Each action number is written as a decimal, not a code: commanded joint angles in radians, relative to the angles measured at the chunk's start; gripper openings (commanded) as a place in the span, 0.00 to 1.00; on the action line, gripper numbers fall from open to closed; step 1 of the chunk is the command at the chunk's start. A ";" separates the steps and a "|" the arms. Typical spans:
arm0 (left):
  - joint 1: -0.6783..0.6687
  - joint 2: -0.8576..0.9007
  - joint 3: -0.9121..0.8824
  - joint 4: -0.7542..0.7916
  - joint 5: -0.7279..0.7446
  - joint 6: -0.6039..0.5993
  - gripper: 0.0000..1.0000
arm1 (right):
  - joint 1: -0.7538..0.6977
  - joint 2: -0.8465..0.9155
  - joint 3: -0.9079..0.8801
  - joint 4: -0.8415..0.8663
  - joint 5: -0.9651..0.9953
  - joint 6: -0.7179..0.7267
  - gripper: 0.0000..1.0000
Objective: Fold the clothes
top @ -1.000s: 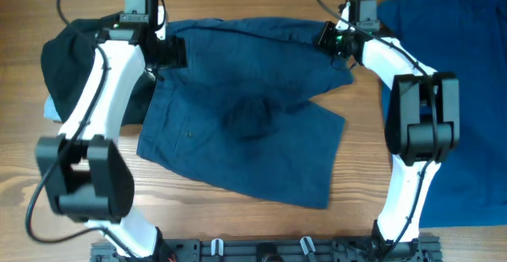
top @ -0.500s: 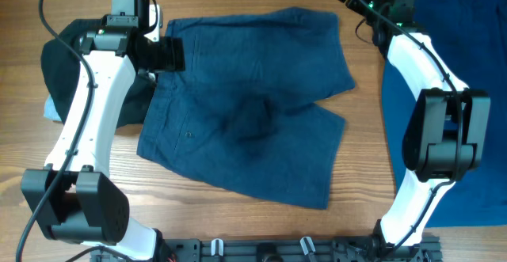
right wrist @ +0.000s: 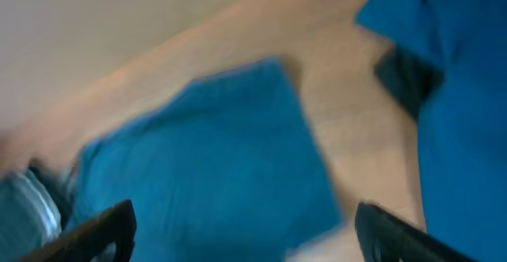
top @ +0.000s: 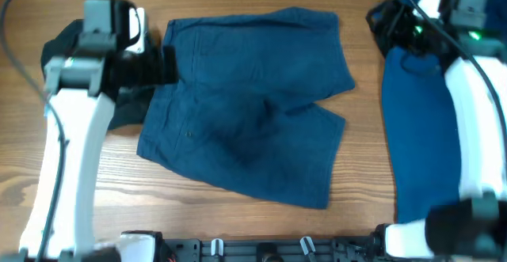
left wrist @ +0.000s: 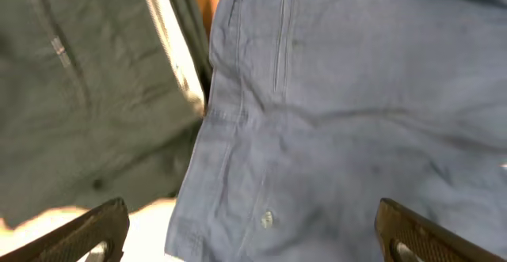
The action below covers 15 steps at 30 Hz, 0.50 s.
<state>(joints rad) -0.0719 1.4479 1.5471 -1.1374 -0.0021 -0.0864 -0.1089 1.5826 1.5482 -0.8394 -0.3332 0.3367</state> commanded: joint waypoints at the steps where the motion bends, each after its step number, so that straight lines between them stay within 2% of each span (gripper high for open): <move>1: 0.014 -0.030 0.007 -0.095 0.009 -0.145 1.00 | 0.041 -0.065 0.000 -0.216 -0.010 -0.030 0.90; 4: 0.040 -0.008 -0.001 -0.188 0.009 -0.192 0.99 | 0.089 -0.062 -0.034 -0.362 0.019 -0.050 0.90; 6: 0.063 0.011 -0.028 -0.228 0.009 -0.214 0.98 | 0.116 -0.062 -0.086 -0.381 0.019 -0.051 0.90; 12: 0.159 0.047 -0.205 -0.219 0.010 -0.267 0.97 | 0.218 -0.061 -0.340 -0.324 0.018 -0.045 0.90; 15: 0.204 0.062 -0.321 -0.163 0.035 -0.271 0.94 | 0.257 -0.060 -0.472 -0.269 0.018 -0.013 0.90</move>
<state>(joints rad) 0.0856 1.4899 1.3350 -1.3369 0.0013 -0.3138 0.1139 1.5158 1.1824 -1.1385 -0.3313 0.3084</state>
